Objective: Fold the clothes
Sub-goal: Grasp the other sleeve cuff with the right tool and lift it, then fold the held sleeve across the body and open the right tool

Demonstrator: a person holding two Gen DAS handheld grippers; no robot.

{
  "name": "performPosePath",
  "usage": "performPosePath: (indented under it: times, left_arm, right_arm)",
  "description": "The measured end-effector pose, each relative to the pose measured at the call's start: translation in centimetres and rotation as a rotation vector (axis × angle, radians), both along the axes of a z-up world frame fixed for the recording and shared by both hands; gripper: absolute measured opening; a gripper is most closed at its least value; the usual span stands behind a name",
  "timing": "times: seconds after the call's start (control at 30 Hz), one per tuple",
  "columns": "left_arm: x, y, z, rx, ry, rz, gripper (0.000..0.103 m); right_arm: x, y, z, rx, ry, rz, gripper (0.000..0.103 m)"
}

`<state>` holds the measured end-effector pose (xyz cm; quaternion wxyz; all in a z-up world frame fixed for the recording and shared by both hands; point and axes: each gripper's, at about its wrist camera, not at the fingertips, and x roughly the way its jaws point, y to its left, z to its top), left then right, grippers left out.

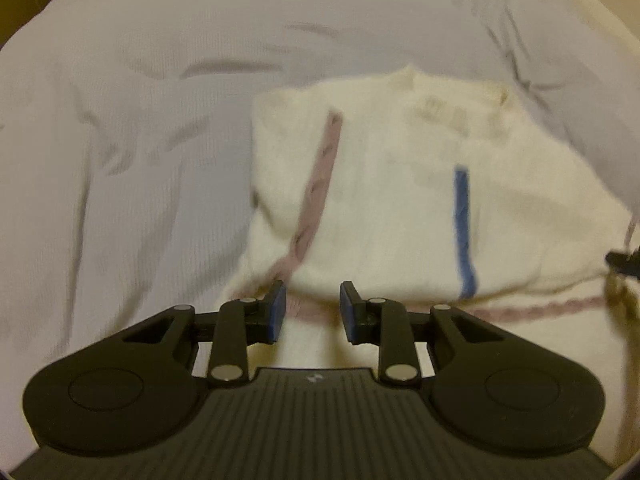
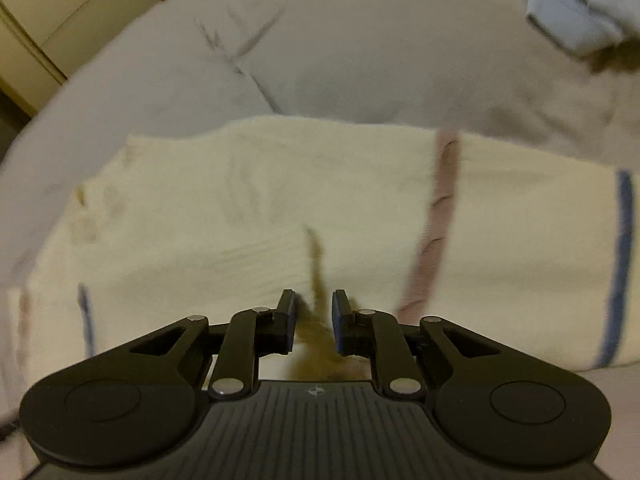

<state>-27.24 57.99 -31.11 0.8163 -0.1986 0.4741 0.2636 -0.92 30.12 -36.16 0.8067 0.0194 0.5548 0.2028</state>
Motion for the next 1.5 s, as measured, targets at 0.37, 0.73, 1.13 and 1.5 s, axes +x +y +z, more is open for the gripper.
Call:
performPosePath:
  times: [0.37,0.73,1.13,1.5]
  left_arm:
    - [5.7,4.5,-1.8,0.082,-0.020,0.020,0.016]
    - [10.2,7.7,-1.8,0.074,0.011,0.029,0.016]
    - [6.9,-11.0,-2.1,-0.134,0.119,-0.176,0.017]
    - [5.5,-12.5,0.5,-0.102,0.138,-0.139,0.018]
  right_arm:
    - [-0.9,-0.6,-0.2,0.056,0.001,0.080,0.013]
    - [-0.8,-8.8,1.2,0.095,0.099,-0.139,0.041]
    - [-3.3,-35.8,0.4,0.394,0.114,-0.879,0.052]
    - [-0.5,-37.1,2.1,0.315,-0.016,-0.865,0.009]
